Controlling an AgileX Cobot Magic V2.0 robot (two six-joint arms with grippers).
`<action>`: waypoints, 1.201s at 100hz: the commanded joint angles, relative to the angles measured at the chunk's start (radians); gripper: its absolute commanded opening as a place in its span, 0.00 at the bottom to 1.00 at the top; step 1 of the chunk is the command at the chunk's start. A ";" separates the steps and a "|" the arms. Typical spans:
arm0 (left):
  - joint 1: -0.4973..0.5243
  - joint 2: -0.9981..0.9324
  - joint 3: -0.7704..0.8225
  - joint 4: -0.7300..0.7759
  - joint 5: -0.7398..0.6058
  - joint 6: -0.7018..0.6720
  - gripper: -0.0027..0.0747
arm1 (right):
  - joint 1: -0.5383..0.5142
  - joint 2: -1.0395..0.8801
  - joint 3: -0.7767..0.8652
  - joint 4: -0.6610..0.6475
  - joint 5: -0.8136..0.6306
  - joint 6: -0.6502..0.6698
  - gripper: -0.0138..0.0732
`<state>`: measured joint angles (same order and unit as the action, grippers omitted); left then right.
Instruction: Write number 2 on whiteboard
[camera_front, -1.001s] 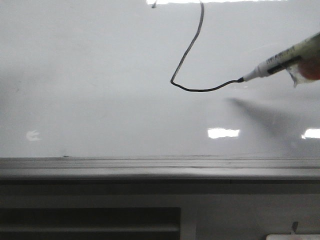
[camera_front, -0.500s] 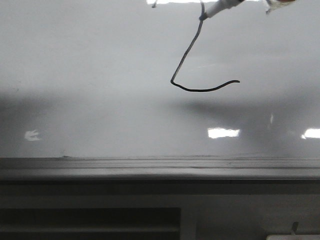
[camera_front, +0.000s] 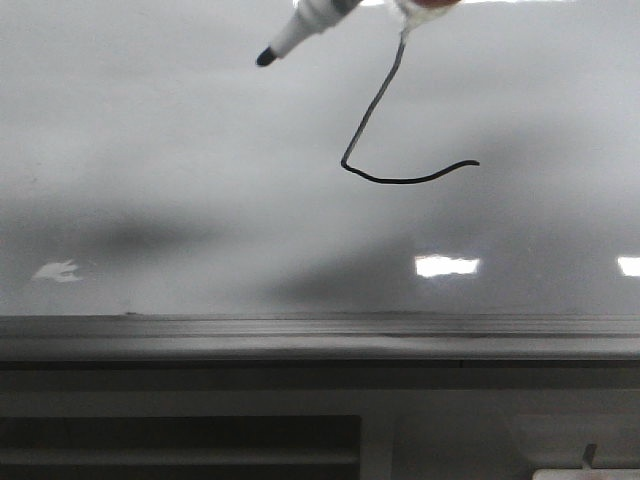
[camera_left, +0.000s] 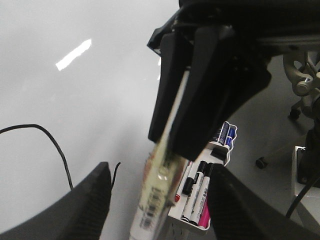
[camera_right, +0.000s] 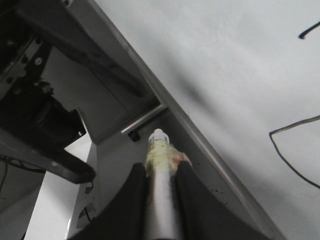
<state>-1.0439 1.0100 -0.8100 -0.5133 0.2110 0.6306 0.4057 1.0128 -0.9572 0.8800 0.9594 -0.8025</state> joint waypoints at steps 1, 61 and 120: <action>-0.009 0.006 -0.041 0.010 -0.063 0.002 0.53 | 0.027 0.001 -0.036 0.051 -0.030 -0.029 0.10; -0.009 0.032 -0.041 0.121 -0.019 0.002 0.43 | 0.032 0.001 -0.036 0.121 -0.003 -0.085 0.10; -0.009 0.032 -0.041 0.166 0.023 0.002 0.05 | 0.032 0.001 -0.036 0.122 0.019 -0.093 0.10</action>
<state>-1.0501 1.0547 -0.8166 -0.3442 0.2858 0.6468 0.4360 1.0235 -0.9578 0.9412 0.9803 -0.8751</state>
